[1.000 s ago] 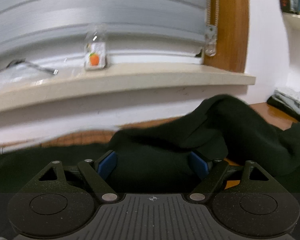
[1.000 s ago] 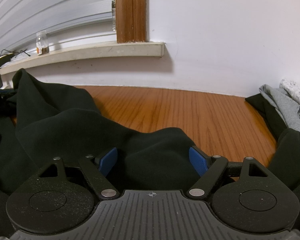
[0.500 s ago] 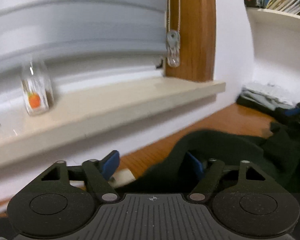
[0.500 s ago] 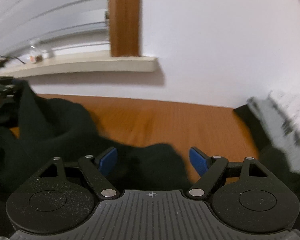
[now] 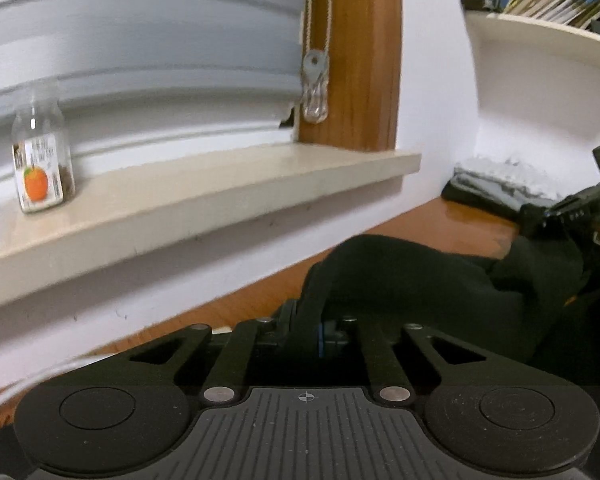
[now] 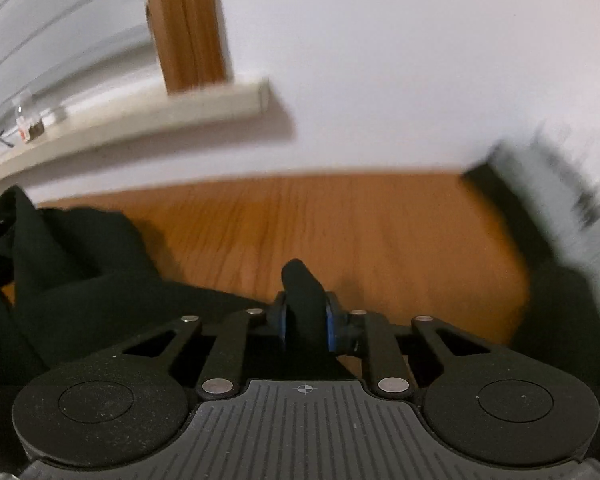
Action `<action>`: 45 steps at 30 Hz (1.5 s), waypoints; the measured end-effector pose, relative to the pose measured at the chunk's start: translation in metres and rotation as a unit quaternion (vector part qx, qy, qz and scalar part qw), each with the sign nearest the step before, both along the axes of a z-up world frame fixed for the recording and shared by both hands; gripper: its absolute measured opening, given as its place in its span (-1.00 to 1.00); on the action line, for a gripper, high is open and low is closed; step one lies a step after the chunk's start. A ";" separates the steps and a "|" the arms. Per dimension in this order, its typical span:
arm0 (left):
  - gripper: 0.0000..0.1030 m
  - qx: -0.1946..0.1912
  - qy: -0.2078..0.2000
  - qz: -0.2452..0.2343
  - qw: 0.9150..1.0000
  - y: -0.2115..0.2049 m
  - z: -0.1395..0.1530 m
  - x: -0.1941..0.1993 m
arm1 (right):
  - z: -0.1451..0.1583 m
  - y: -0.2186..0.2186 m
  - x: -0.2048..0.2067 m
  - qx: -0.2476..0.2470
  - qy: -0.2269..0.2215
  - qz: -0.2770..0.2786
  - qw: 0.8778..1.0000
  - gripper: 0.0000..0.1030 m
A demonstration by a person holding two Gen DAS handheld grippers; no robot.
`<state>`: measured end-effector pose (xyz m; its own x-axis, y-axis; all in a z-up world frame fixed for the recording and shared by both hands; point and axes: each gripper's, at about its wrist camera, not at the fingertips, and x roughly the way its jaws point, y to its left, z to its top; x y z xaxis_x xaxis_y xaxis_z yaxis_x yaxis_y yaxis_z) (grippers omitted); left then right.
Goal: Fold clothes
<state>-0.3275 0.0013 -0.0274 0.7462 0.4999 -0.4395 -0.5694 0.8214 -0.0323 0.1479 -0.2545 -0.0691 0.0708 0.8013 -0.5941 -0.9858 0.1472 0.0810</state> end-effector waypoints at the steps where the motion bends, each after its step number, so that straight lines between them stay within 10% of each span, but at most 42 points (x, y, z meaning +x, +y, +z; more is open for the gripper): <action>1: -0.81 0.002 -0.007 -0.003 1.000 -0.004 0.006 -0.002 | 0.011 -0.008 0.000 0.022 -0.010 -0.009 1.000 -0.67; 13: -0.56 -0.021 -0.035 -0.027 0.999 0.002 0.063 0.004 | 0.139 -0.026 0.028 0.164 -0.084 -0.077 0.980 -0.66; 16: 0.07 -0.023 0.011 0.024 0.999 0.023 0.042 0.025 | 0.119 0.028 0.042 0.131 -0.113 -0.122 0.977 -0.17; 23: 0.53 0.001 0.008 0.087 0.996 0.026 0.015 0.011 | 0.040 0.054 0.052 0.064 -0.087 -0.115 0.987 0.19; 33: 0.57 -0.015 -0.019 0.108 0.994 0.032 0.013 -0.007 | -0.048 0.039 0.046 -0.004 -0.036 -0.087 0.996 0.37; 45: 0.70 -0.007 -0.006 0.114 0.993 0.031 0.010 -0.005 | -0.051 0.041 0.036 -0.010 -0.069 -0.087 0.994 0.41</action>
<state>-0.3321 0.0325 -0.0177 0.6189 0.6510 -0.4396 -0.7406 0.6700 -0.0504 0.1836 -0.2135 -0.1201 0.2897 0.7579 -0.5845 -0.9467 0.3169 -0.0583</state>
